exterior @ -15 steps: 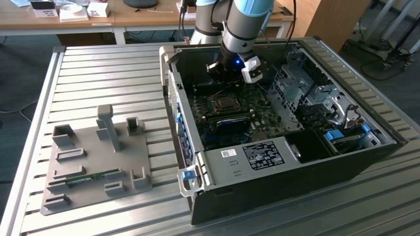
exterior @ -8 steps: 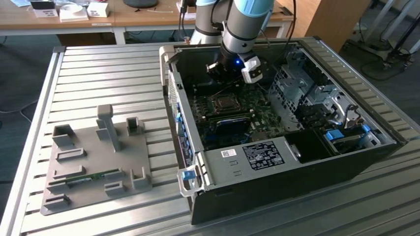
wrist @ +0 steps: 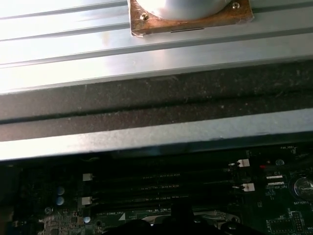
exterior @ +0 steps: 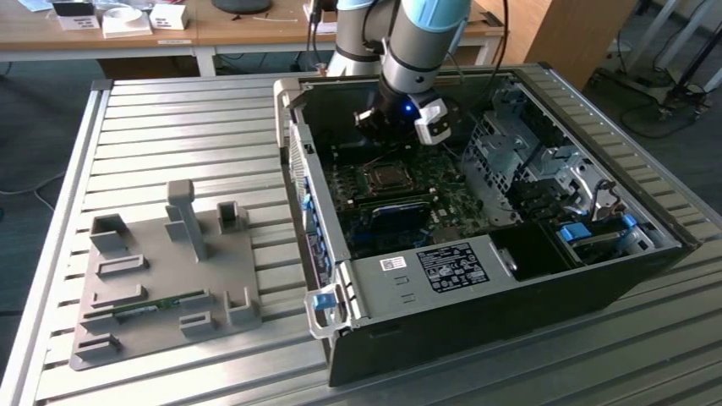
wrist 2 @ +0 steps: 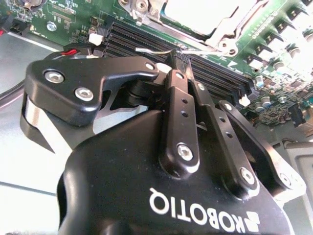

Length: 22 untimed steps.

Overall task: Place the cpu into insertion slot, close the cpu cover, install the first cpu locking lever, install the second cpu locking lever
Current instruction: 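Install the first cpu locking lever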

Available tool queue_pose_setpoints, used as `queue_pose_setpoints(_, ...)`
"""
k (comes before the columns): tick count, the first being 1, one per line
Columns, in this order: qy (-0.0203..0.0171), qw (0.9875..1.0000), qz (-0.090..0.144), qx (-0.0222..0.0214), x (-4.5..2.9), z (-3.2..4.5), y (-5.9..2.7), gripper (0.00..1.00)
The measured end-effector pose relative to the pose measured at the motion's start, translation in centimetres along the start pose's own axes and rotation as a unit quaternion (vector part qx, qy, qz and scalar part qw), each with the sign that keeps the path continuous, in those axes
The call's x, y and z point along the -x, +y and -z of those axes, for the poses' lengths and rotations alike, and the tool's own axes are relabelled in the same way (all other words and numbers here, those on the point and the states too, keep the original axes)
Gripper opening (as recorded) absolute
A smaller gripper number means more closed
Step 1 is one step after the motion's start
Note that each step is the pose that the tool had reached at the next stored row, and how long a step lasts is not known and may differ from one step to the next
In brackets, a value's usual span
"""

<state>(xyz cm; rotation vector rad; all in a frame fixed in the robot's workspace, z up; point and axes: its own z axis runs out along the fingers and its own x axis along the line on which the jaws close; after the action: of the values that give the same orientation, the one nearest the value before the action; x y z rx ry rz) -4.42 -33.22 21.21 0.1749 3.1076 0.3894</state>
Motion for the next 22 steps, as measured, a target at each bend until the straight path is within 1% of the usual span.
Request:
queue_pose_setpoints(7, 0.0000, 1.0000, 0.000, -0.0005, 0.02, -0.17, 0.12, 0.11)
queue_pose_setpoints(15, -0.0002, 1.0000, 0.000, -0.0011, 0.45, -0.21, 0.22, 0.11)
queue_pose_setpoints(22, -0.0004, 1.0000, -0.001, -0.0016, 0.59, -0.34, 0.21, 0.11)
